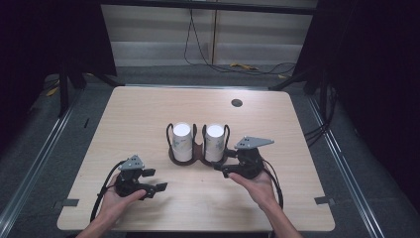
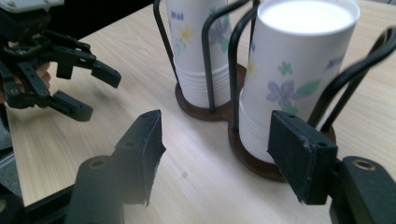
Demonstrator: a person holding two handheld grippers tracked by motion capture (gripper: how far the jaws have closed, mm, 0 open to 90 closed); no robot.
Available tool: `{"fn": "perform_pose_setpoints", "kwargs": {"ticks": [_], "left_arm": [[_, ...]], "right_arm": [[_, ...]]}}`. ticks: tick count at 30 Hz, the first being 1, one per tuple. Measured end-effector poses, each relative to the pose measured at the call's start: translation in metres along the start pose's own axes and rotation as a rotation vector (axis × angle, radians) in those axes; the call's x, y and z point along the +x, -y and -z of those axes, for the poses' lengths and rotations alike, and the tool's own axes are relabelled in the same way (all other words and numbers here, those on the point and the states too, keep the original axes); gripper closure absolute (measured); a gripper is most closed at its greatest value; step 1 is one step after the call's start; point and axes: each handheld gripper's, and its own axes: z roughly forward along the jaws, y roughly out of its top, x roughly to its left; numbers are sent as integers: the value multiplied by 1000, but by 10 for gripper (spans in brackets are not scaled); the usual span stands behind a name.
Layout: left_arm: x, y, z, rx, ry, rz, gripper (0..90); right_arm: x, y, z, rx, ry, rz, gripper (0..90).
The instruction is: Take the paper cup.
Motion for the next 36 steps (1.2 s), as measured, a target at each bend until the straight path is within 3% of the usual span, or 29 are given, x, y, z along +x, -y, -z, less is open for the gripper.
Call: {"fn": "perform_pose_setpoints", "kwargs": {"ticks": [11, 17, 23, 36], "left_arm": [[-1, 0, 0, 2, 11, -3, 238], [0, 0, 1, 1, 13, -4, 238], [-1, 0, 0, 1, 14, -4, 238], [0, 0, 1, -2, 20, -5, 238]], "right_arm": [[5, -28, -2, -41, -19, 53, 350], [10, -43, -6, -11, -39, 92, 343], [10, -57, -10, 3, -58, 97, 335], [10, -98, -29, 48, -66, 147, 337]]}}
